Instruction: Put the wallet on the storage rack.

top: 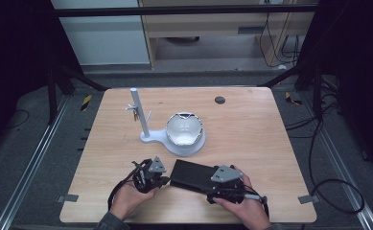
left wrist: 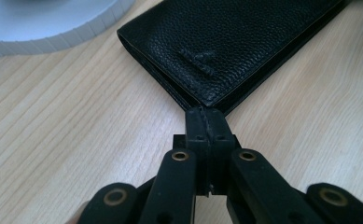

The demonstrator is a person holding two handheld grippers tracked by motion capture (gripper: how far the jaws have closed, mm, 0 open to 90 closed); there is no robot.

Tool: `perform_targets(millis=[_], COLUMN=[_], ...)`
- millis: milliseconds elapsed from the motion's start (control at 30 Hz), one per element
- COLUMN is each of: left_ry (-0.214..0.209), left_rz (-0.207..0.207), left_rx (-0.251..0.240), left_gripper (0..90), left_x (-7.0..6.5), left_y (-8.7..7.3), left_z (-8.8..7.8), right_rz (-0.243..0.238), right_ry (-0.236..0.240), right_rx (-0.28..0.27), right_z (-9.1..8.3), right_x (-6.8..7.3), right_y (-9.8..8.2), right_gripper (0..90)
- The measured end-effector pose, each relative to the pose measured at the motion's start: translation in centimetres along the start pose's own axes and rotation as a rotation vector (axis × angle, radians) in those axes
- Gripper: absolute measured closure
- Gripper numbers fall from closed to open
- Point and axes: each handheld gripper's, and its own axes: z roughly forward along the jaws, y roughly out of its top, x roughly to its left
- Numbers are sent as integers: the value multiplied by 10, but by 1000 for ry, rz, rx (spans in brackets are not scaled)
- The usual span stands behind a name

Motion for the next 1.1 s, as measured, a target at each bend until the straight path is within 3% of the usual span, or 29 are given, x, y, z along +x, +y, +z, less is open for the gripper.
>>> perform_targets(millis=[67, 300, 533, 633, 833, 1100], left_ry=[7, 5, -3, -9, -13, -10], left_rz=[5, 5, -10, -4, -17, -28], left_rx=[-5, -27, -42, -22, -37, -53], left_gripper=[899, 899, 868, 864, 843, 829], left_x=[-1, 0, 2, 0, 0, 1], left_y=[3, 11, 11, 10, 20, 24], left_z=[0, -4, -3, 3, 15, 15], right_rz=[-36, -51, -52, -47, -39, -37], right_ry=[-5, -68, -93, -97, -94, -91], right_rx=[30, 103, 92, 88, 85, 100], right_z=[9, 20, 21, 21, 20, 23], right_x=[8, 5, 3, 3, 1, -1], right_y=[2, 4, 6, 6, 6, 6], right_gripper=[159, 259, 383, 394, 396, 355])
